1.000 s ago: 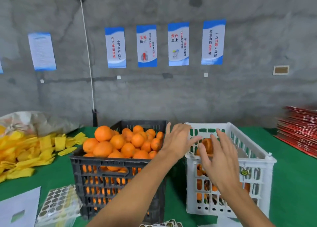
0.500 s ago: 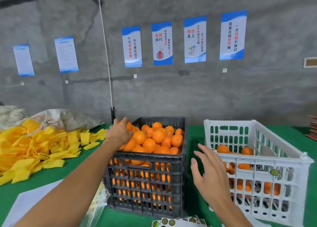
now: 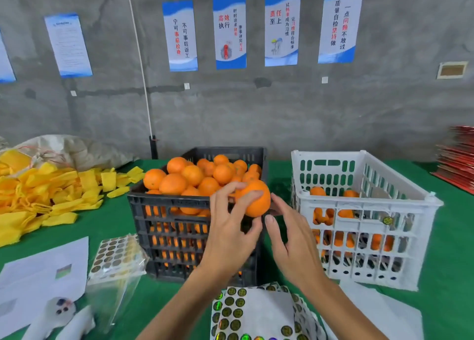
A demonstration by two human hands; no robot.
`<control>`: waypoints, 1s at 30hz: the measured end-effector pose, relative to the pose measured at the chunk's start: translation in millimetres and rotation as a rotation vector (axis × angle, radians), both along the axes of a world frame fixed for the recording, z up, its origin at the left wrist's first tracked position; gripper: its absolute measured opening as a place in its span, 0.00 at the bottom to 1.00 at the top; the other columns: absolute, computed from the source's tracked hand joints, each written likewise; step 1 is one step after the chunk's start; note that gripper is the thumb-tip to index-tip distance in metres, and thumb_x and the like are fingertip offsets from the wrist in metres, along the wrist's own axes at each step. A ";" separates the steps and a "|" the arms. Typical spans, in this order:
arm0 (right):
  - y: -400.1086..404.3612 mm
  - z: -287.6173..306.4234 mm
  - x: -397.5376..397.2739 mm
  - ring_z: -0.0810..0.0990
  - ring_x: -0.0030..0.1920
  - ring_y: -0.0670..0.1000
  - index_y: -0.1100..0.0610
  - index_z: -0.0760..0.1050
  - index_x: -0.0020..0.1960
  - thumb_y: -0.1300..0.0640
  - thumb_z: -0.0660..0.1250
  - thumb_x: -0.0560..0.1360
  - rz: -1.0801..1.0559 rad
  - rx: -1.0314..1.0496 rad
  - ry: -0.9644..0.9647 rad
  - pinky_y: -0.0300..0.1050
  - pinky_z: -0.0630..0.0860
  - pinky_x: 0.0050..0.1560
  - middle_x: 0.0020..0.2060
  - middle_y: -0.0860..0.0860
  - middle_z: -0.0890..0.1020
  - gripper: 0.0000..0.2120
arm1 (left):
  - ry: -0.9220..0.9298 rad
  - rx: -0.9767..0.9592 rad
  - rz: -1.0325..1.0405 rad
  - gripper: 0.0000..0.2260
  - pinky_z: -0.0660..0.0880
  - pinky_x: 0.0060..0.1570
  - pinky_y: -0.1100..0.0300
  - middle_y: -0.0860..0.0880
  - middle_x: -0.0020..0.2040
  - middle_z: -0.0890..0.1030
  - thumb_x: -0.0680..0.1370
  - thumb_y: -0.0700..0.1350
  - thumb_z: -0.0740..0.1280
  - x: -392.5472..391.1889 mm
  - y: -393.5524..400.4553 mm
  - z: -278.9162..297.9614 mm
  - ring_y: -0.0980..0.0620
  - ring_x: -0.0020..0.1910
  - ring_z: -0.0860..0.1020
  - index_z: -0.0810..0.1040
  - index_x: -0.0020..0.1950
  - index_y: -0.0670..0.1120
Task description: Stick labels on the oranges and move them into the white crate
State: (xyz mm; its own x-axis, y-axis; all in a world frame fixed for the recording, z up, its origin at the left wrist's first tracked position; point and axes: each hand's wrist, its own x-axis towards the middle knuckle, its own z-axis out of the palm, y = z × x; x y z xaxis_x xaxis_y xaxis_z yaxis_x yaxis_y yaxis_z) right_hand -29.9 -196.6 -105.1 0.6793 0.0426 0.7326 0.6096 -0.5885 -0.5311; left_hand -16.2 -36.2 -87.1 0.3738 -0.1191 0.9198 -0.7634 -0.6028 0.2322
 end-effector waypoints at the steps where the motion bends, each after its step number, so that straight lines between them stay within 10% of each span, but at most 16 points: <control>1: -1.8 -8.2 -4.9 0.73 0.66 0.38 0.45 0.62 0.78 0.40 0.52 0.84 0.029 0.033 0.012 0.37 0.69 0.66 0.66 0.34 0.74 0.24 | -0.004 -0.026 -0.019 0.27 0.72 0.65 0.61 0.48 0.71 0.66 0.75 0.40 0.77 -6.2 -9.2 -12.5 0.47 0.69 0.71 0.73 0.72 0.54; 8: -40.1 -85.3 -29.9 0.73 0.64 0.42 0.44 0.65 0.76 0.30 0.56 0.79 -0.060 -0.097 0.288 0.41 0.70 0.64 0.65 0.39 0.75 0.31 | 0.470 -0.073 -0.146 0.34 0.70 0.62 0.73 0.53 0.70 0.66 0.75 0.47 0.79 -27.3 -38.2 -105.0 0.62 0.68 0.68 0.67 0.76 0.54; 13: -66.5 -125.1 -35.7 0.77 0.53 0.43 0.41 0.77 0.65 0.42 0.60 0.84 0.034 -0.283 0.436 0.44 0.75 0.55 0.52 0.37 0.82 0.13 | 0.785 0.050 -0.037 0.34 0.67 0.57 0.78 0.55 0.66 0.67 0.75 0.49 0.78 -27.6 -31.6 -162.1 0.53 0.64 0.73 0.63 0.75 0.56; 26: -66.9 -137.1 -40.3 0.65 0.68 0.37 0.43 0.79 0.68 0.28 0.59 0.77 0.217 -0.579 0.498 0.34 0.59 0.70 0.71 0.33 0.70 0.29 | 0.872 -0.008 0.105 0.36 0.76 0.67 0.52 0.61 0.68 0.60 0.79 0.50 0.74 -22.4 -33.3 -178.8 0.52 0.69 0.67 0.59 0.81 0.54; 30: -60.8 -137.1 -45.0 0.71 0.62 0.42 0.45 0.84 0.61 0.32 0.58 0.78 0.201 -0.595 0.435 0.39 0.66 0.66 0.64 0.39 0.77 0.25 | 0.910 -0.078 0.076 0.36 0.73 0.62 0.64 0.61 0.69 0.62 0.78 0.52 0.76 -24.7 -30.2 -180.1 0.54 0.66 0.71 0.60 0.80 0.59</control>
